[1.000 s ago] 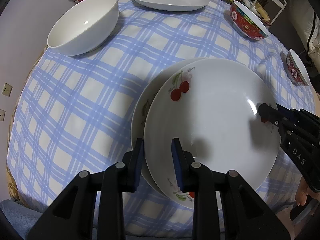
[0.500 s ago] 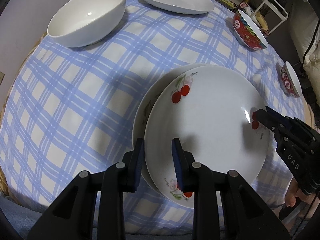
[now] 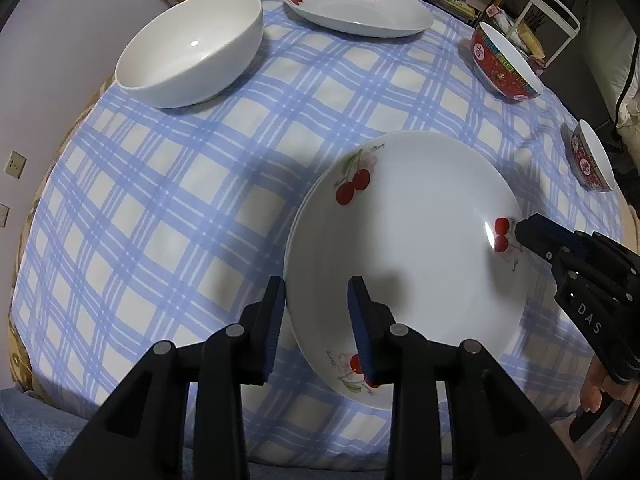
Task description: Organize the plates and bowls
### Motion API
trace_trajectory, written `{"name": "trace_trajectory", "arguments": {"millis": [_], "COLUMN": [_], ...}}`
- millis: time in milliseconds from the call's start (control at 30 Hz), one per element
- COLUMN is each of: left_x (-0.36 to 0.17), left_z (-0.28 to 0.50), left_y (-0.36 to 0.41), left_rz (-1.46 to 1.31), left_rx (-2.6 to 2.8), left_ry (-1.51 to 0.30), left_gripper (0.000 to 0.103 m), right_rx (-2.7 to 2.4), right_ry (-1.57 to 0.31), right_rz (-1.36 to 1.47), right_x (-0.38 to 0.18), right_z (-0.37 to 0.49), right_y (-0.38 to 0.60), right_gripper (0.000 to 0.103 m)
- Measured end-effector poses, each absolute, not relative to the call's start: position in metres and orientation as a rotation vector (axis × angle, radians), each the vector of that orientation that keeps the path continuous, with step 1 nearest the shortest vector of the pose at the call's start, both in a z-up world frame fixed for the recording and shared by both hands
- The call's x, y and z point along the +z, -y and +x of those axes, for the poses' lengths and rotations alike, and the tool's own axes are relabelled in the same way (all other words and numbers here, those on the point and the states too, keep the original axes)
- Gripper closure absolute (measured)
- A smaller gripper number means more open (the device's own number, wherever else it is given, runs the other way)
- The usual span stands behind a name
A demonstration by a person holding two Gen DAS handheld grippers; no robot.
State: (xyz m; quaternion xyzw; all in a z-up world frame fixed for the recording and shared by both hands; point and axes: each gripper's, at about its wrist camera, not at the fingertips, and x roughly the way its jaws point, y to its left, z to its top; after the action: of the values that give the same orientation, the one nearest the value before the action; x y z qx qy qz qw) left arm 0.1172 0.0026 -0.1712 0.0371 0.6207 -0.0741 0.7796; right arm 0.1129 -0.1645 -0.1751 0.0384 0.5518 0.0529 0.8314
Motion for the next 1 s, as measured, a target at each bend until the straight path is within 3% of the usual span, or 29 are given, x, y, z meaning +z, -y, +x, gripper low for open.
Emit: {"name": "trace_trajectory", "arguments": {"millis": [267,333,400,467,600,1000], "left_x": [-0.141,-0.130,-0.117,-0.108,-0.087,-0.087], "left_z": [0.121,0.126,0.135,0.145,0.175,0.311], "left_y": [-0.008,-0.008,-0.009,-0.011,-0.017,-0.023], "left_rz": [0.063,0.057,0.053,0.059,0.030,-0.005], "left_rx": [-0.126,-0.139,-0.144,-0.127,-0.080,-0.099], "left_ry": [-1.230,-1.189,-1.151,-1.116,-1.056,-1.112], "left_gripper": [0.058,0.050,0.038,0.031,0.024,0.024], "right_rx": [0.103,0.106,0.107,0.110,0.112,0.087], "right_ry": [-1.137,-1.120,-1.082,-1.028,-0.961,-0.918], "right_rz": [0.085,0.087,0.060,0.029,-0.003,0.096], "right_x": [-0.162,-0.153,-0.140,-0.126,-0.106,-0.095], "right_z": [0.113,0.116,0.122,0.128,0.149,0.263], "right_y": [0.167,0.168,0.168,0.167,0.169,0.195], "right_gripper": [0.086,0.080,0.048,0.029,0.011,0.008]}}
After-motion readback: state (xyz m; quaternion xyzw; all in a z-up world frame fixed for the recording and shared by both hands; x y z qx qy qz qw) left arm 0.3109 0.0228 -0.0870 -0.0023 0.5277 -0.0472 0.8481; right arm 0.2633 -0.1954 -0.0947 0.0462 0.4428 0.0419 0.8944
